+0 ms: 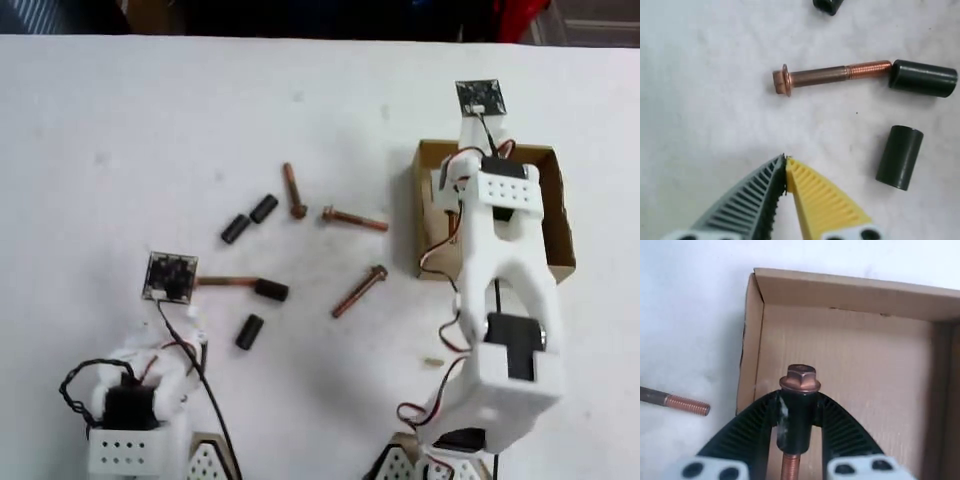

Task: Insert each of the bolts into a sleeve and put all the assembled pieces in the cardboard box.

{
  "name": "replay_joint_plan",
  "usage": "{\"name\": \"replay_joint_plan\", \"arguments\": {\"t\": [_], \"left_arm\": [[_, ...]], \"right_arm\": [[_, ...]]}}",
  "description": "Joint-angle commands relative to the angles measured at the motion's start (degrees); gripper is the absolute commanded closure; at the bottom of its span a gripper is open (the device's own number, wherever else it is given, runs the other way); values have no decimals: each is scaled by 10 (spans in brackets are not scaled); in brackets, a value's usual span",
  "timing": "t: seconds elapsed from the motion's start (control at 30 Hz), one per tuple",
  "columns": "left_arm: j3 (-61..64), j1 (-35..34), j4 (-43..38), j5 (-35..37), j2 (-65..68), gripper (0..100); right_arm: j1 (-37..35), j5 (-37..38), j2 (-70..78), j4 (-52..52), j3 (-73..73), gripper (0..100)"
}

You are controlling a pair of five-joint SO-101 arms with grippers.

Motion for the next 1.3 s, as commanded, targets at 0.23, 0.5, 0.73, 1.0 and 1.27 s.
{"name": "replay_joint_plan", "arguments": {"t": [0.23, 0.5, 0.73, 1.0, 1.27], "left_arm": [[0, -2, 4, -1, -5, 980], [0, -2, 4, -1, -5, 980], [0, -2, 4, -1, -5, 980], [0, -2, 4, -1, -5, 980], [0, -2, 4, -1, -5, 980]], "right_arm": [[-18, 7, 116, 0, -122, 923], [-20, 9, 118, -1, -128, 871], [-22, 8, 53, 7, -141, 876], [-58, 4, -128, 129, -140, 876], [-166, 4, -213, 199, -140, 875]]}}
